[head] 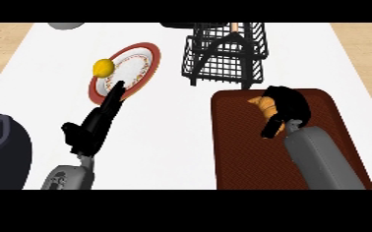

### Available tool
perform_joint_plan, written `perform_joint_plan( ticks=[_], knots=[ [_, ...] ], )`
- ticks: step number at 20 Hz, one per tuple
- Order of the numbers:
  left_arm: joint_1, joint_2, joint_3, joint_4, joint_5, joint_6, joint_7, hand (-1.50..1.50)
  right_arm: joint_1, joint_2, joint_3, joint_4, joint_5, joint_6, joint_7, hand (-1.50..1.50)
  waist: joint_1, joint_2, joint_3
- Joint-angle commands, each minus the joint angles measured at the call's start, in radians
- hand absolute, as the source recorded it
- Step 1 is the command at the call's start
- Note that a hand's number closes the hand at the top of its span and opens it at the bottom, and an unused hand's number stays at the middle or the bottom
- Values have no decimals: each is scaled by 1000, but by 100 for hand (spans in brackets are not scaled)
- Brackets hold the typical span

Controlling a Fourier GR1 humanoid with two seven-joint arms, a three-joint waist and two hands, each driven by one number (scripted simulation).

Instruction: Pick the croissant from the tray and place it in the tiered basket

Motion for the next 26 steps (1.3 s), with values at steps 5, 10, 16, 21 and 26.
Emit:
perform_joint_plan(
  ticks=[5, 10, 16, 21, 26],
  knots=[
    [22, 9, 7, -46, 3, -13, 12, 0, 102, -351, -154, 40, -94, 51, -406, 150, -5, 3, 5],
    [-43, 10, 38, 21, 16, -29, 16, 0, 21, -412, -227, 265, -57, -96, -613, 150, 6, 7, 5],
    [-14, 6, 33, 39, 4, -27, -18, 0, -22, -419, -393, 131, -324, 62, -696, 150, -15, 1, 3],
    [63, -27, -28, -55, -40, 10, 17, 0, -79, -413, -482, 3, -457, 118, -678, 150, -7, -6, 4],
    [-1, -18, 27, 80, -26, -15, -71, 0, -137, -340, -426, -178, -467, 159, -504, 150, -6, 2, 3]
  ],
)
